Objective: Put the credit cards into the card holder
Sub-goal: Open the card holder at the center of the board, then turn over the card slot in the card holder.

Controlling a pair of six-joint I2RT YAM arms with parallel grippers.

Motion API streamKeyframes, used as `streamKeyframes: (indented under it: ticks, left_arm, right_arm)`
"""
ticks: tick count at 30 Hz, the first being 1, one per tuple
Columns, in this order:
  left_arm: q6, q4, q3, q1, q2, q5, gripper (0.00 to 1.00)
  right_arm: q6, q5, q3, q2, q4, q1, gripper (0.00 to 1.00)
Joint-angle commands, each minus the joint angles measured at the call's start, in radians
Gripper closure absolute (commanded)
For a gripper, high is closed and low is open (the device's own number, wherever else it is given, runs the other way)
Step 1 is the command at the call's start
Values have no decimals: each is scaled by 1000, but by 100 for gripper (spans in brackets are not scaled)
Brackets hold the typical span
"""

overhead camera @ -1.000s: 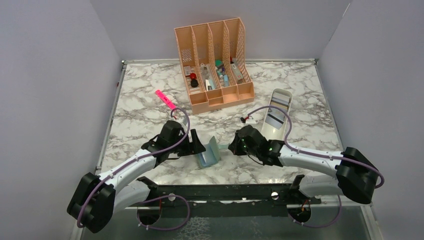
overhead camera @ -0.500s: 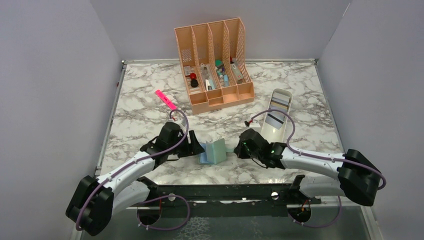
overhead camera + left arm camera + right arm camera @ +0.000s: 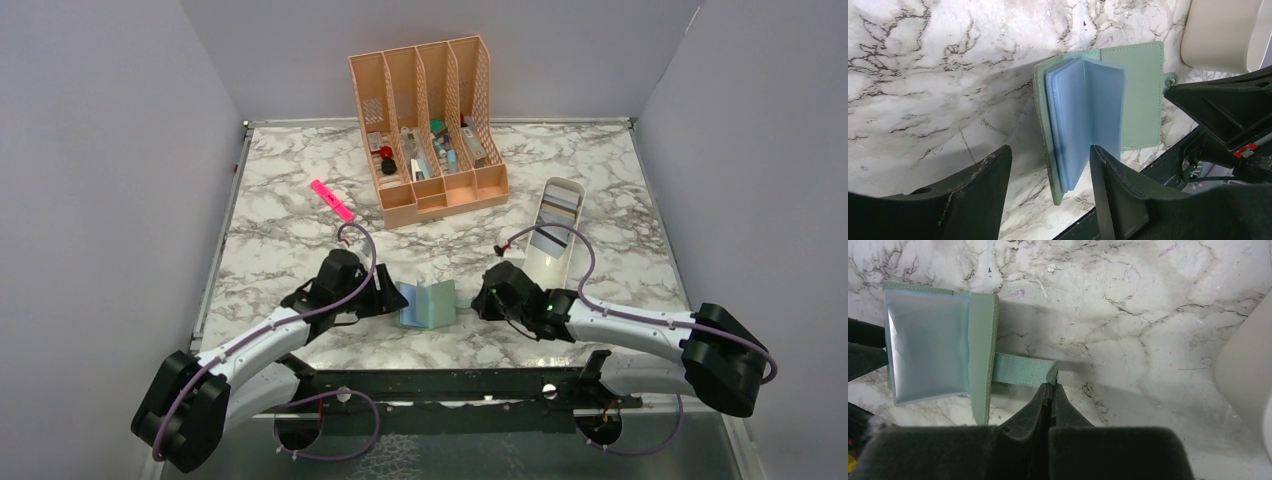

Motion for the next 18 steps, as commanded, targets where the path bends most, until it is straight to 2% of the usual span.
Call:
streamKeyframes:
  ticks: [1,7,9,13,15,18]
  left_arm:
    - [-9,76,-16,-3,30,21,39]
    - [-38,202,-41,-3,73,87,39]
    - [-45,225,-41,-3,85,98,41]
    - [-37,238,-25,-3,96,129,61]
    - [-33,237,-15,-3,85,142,76]
    - [-31,210,11,-3,64,159,95]
  right_arm:
    - [10,19,-20,-23,15,-7,99]
    - [-1,2,-32,-21,43,-7,99]
    - [-3,-2,-34,-17,47,-7,99]
    - [-11,-18,-30,-14,56,-7,99]
    - [-16,-33,-21,-16,53,-7,97]
    - [-26,-77,17,-17,25,-7,84]
